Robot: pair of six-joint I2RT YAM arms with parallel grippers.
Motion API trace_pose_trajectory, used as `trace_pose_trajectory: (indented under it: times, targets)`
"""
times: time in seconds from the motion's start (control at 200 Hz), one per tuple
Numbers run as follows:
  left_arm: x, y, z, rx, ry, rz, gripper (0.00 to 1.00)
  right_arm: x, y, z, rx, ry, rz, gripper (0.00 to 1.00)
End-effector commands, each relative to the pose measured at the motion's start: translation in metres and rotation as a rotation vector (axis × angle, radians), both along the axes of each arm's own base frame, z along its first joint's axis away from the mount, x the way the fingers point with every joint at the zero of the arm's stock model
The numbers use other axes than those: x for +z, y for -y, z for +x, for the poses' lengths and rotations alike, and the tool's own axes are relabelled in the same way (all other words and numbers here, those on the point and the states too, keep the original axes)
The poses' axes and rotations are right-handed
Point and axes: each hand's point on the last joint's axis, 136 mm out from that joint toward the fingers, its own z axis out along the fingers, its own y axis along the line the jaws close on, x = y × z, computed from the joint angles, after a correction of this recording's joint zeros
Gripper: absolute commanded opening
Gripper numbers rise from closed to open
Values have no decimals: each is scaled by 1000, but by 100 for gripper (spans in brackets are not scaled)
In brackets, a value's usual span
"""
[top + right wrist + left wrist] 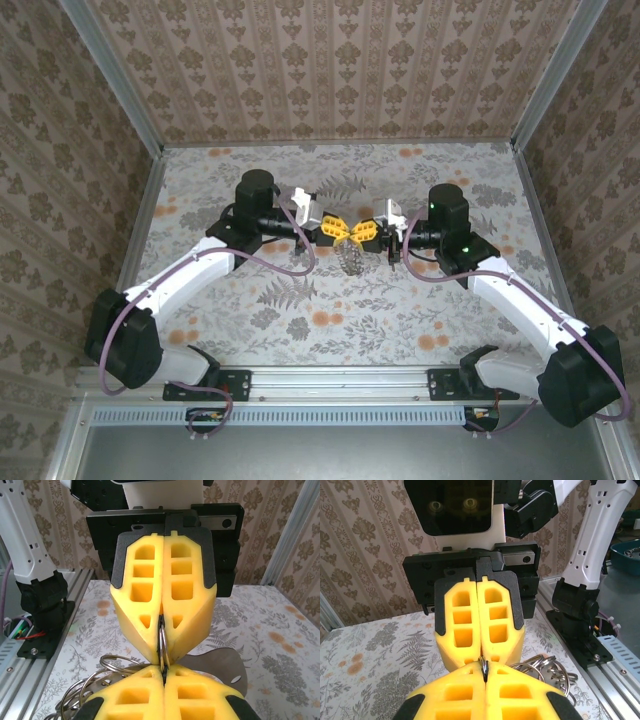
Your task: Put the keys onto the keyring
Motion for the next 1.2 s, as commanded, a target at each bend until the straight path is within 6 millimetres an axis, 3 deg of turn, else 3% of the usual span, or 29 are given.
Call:
trace_pose_trajectory:
  times: [0.0,0.255,0.64,0.865,1.195]
  targets:
    - [-2,3,0,-4,-9,29,8,8,0,1,-21,38,-5,0]
    - [-25,1,8,43,-23,149,13,-9,9,13,-120,20,-144,0]
    - [-30,-1,10,66,-1,175,12,-21,8,14,-151,30,-236,0]
    - [-50,3,12,90,-6,265,12,-34,4,14,-155,54,-330,0]
    - [-58,5,8,86,-6,290,12,-40,7,17,-189,80,-379,0]
